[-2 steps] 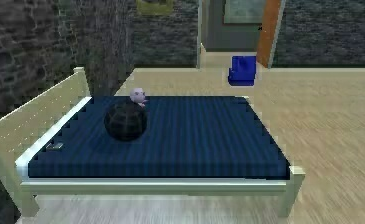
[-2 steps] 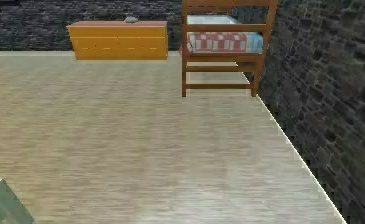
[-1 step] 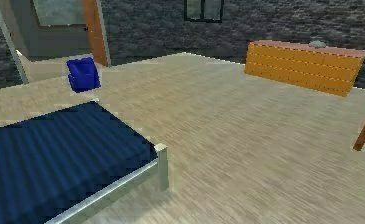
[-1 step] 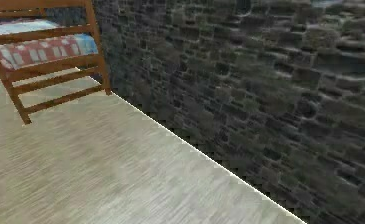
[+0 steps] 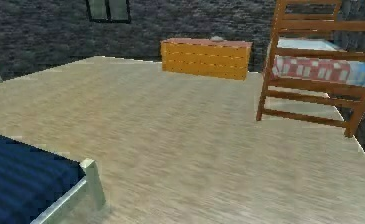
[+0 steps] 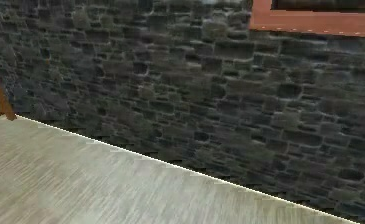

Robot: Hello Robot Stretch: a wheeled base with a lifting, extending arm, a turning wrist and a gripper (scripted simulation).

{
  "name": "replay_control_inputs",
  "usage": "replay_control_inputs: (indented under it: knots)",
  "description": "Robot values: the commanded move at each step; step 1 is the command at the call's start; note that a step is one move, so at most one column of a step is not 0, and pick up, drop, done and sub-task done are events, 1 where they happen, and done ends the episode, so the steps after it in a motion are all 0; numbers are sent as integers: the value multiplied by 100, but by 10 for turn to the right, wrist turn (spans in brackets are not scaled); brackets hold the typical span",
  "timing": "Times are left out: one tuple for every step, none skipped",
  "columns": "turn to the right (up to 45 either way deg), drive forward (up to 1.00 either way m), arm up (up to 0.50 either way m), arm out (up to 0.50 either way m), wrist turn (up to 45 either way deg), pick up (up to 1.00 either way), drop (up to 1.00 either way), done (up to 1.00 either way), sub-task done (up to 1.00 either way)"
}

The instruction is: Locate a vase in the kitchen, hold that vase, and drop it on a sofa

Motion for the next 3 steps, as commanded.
replay_control_inputs:
  knots:
    - [0, 100, 0, 0, 0, 0, 0, 0, 0]
    - [60, 0, 0, 0, 0, 0, 0, 0, 0]
    - [0, 15, 0, 0, 0, 0, 0, 0, 0]
